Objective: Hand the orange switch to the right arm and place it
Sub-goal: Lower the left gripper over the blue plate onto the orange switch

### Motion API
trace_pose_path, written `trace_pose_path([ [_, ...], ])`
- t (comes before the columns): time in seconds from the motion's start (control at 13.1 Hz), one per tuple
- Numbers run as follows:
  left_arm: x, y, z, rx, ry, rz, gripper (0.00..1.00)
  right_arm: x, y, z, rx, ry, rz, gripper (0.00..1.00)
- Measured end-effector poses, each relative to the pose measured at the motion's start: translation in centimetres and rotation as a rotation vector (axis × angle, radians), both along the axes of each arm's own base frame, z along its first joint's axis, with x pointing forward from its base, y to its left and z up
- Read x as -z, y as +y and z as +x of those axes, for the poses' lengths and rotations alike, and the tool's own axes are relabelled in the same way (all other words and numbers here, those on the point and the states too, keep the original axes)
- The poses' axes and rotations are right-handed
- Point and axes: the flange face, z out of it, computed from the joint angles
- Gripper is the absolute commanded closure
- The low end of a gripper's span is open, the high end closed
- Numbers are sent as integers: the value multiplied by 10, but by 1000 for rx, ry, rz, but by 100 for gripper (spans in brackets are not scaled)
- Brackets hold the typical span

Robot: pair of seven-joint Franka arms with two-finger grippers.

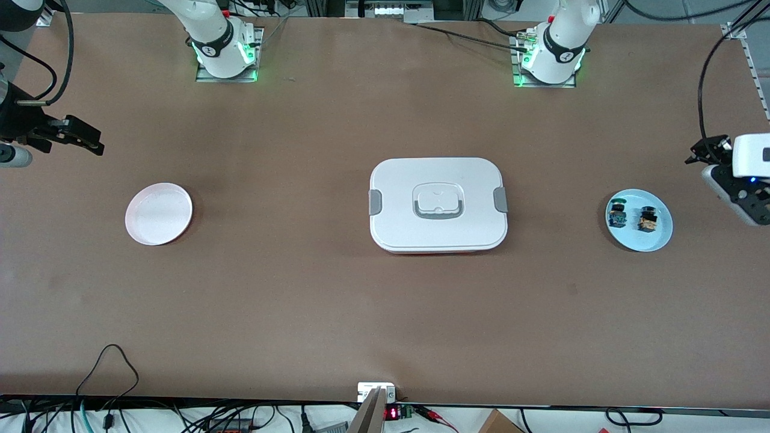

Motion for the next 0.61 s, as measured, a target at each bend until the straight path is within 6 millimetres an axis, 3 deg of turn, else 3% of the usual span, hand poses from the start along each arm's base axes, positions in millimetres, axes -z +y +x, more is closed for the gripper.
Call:
trace_pose_path([
  [0.15,54,22,-2,163,-1,-59,0,0,0,0,0,0,0,0],
  [0.3,94,30,-13,290,-15,-98,0,0,0,0,0,0,0,0],
  [0.61,136,35,-26,511,-70,-134,0,0,0,0,0,0,0,0],
])
